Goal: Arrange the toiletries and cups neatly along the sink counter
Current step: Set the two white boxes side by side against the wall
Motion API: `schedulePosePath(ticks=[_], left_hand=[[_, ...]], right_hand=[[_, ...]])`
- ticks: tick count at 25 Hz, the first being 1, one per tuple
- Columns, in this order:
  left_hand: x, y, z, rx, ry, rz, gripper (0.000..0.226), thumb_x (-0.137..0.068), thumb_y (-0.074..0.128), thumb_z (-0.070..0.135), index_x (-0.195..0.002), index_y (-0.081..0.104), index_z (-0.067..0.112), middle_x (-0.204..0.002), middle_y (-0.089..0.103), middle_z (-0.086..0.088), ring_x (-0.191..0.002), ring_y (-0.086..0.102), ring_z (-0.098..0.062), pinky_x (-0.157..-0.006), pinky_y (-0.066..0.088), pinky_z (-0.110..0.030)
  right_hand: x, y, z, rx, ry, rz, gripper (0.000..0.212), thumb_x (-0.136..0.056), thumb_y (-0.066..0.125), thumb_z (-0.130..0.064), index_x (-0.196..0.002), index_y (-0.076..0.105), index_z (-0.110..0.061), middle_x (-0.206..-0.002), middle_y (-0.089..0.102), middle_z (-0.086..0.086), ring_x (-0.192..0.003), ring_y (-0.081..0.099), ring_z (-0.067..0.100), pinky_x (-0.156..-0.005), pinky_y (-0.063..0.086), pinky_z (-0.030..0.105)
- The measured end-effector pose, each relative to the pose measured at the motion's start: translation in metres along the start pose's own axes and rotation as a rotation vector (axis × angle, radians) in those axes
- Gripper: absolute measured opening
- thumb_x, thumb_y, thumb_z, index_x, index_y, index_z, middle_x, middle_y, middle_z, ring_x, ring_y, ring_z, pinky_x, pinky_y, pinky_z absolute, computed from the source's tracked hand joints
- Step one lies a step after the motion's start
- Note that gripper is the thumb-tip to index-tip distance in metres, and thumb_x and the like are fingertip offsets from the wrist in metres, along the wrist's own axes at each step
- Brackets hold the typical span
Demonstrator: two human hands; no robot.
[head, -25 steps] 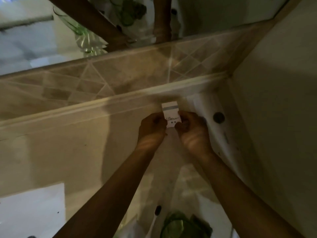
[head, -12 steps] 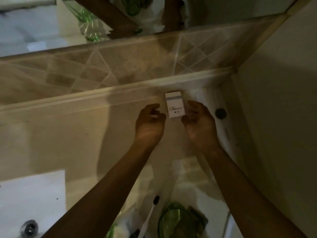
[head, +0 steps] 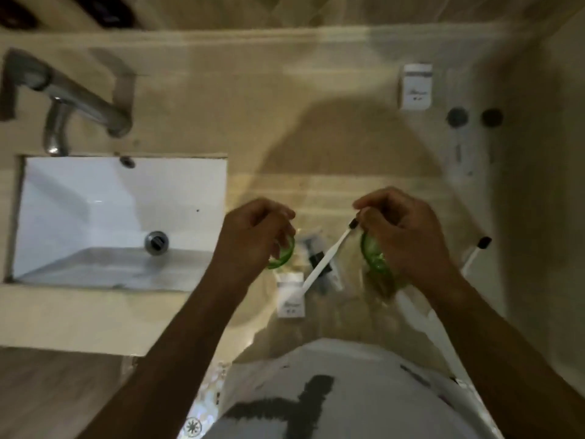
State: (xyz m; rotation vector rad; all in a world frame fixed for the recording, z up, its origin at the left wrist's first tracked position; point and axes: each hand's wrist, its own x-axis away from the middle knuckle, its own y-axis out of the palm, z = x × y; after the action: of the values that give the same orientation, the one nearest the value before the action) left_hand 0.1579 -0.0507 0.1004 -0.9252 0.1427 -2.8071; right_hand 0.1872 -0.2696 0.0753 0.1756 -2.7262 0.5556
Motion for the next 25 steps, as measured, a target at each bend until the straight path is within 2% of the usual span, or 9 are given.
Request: schedulePosePath(ticks=[3, 7, 11, 13, 14, 17, 18, 21, 25], left_hand=[[0.040, -0.033, -0.053, 0.048, -0.086, 0.075, 0.021, -0.093, 0.057, 0.003, -0.079, 0.073, 0.009, -0.065, 0.067, -0.011, -0.053, 0.056, -0.021, -0.048, 0.042, -0.029], [0.058, -0.050, -0.117, 0.079, -0.219, 0.119, 0.019, -0.093, 0.058, 0.006, -0.082, 0.073, 0.010, -0.066, 0.071, -0.009, -0.056, 0.064, -0.021, -0.047, 0.050, -0.028], [0.052, -0.047, -0.157, 0.069, -0.314, 0.066, 0.011, -0.092, 0.060, 0.006, -0.094, 0.071, 0.007, -0.082, 0.074, -0.014, -0.071, 0.071, -0.026, -0.067, 0.060, -0.040], [0.045, -0.045, -0.168, 0.082, -0.305, 0.029, 0.009, -0.092, 0.062, 0.008, -0.093, 0.071, 0.008, -0.081, 0.075, -0.011, -0.077, 0.072, -0.028, -0.076, 0.061, -0.044], [0.043, -0.046, -0.172, 0.100, -0.299, 0.001, 0.009, -0.092, 0.063, 0.010, -0.095, 0.072, 0.010, -0.082, 0.077, -0.010, -0.080, 0.074, -0.028, -0.078, 0.061, -0.042], [0.039, -0.046, -0.176, 0.142, -0.305, -0.105, 0.022, -0.085, 0.067, 0.019, -0.105, 0.072, 0.010, -0.089, 0.080, -0.007, -0.087, 0.077, -0.023, -0.080, 0.061, -0.036], [0.041, -0.046, -0.176, 0.135, -0.310, -0.123, 0.023, -0.084, 0.066, 0.020, -0.104, 0.072, 0.011, -0.089, 0.081, -0.007, -0.086, 0.078, -0.021, -0.080, 0.062, -0.036], [0.053, -0.051, -0.172, 0.092, -0.291, -0.079, 0.012, -0.087, 0.065, 0.009, -0.095, 0.073, 0.012, -0.080, 0.080, -0.009, -0.074, 0.077, -0.023, -0.073, 0.064, -0.040], [0.074, -0.074, -0.170, 0.059, -0.231, 0.005, 0.018, -0.086, 0.069, 0.003, -0.102, 0.068, 0.010, -0.085, 0.076, -0.013, -0.067, 0.075, -0.021, -0.067, 0.064, -0.042]], right_hand=[[0.041, 0.050, 0.014, 0.034, 0.036, -0.173, 0.016, -0.088, 0.062, -0.021, -0.084, 0.070, -0.034, -0.077, 0.072, -0.006, -0.072, 0.069, 0.013, -0.064, 0.054, 0.031], [0.078, 0.090, 0.040, 0.125, 0.086, -0.238, 0.021, -0.088, 0.065, -0.015, -0.080, 0.069, -0.035, -0.079, 0.073, -0.010, -0.074, 0.066, 0.001, -0.062, 0.048, 0.012], [0.096, 0.105, 0.060, 0.314, 0.123, -0.208, 0.008, -0.088, 0.065, -0.018, -0.091, 0.069, -0.025, -0.096, 0.071, -0.005, -0.084, 0.066, 0.005, -0.070, 0.052, 0.017], [0.100, 0.108, 0.067, 0.344, 0.160, -0.193, 0.009, -0.088, 0.065, -0.020, -0.092, 0.067, -0.027, -0.098, 0.072, -0.007, -0.086, 0.065, 0.006, -0.069, 0.049, 0.014], [0.103, 0.111, 0.071, 0.315, 0.192, -0.193, 0.011, -0.087, 0.066, -0.020, -0.094, 0.066, -0.028, -0.100, 0.073, -0.007, -0.088, 0.066, 0.007, -0.070, 0.050, 0.016], [0.110, 0.121, 0.075, 0.180, 0.304, -0.169, 0.023, -0.084, 0.068, -0.018, -0.106, 0.064, -0.022, -0.107, 0.073, -0.006, -0.094, 0.069, 0.014, -0.081, 0.058, 0.036], [0.112, 0.124, 0.075, 0.156, 0.315, -0.158, 0.026, -0.083, 0.070, -0.017, -0.107, 0.062, -0.022, -0.105, 0.071, -0.007, -0.094, 0.069, 0.015, -0.082, 0.058, 0.037], [0.118, 0.132, 0.074, 0.040, 0.326, -0.134, 0.035, -0.078, 0.074, -0.012, -0.107, 0.057, -0.024, -0.097, 0.069, -0.008, -0.091, 0.069, 0.016, -0.081, 0.059, 0.036], [0.125, 0.143, 0.063, -0.116, 0.360, -0.225, 0.040, -0.075, 0.077, -0.009, -0.104, 0.057, -0.028, -0.095, 0.068, 0.004, -0.090, 0.071, 0.023, -0.078, 0.061, 0.048]])
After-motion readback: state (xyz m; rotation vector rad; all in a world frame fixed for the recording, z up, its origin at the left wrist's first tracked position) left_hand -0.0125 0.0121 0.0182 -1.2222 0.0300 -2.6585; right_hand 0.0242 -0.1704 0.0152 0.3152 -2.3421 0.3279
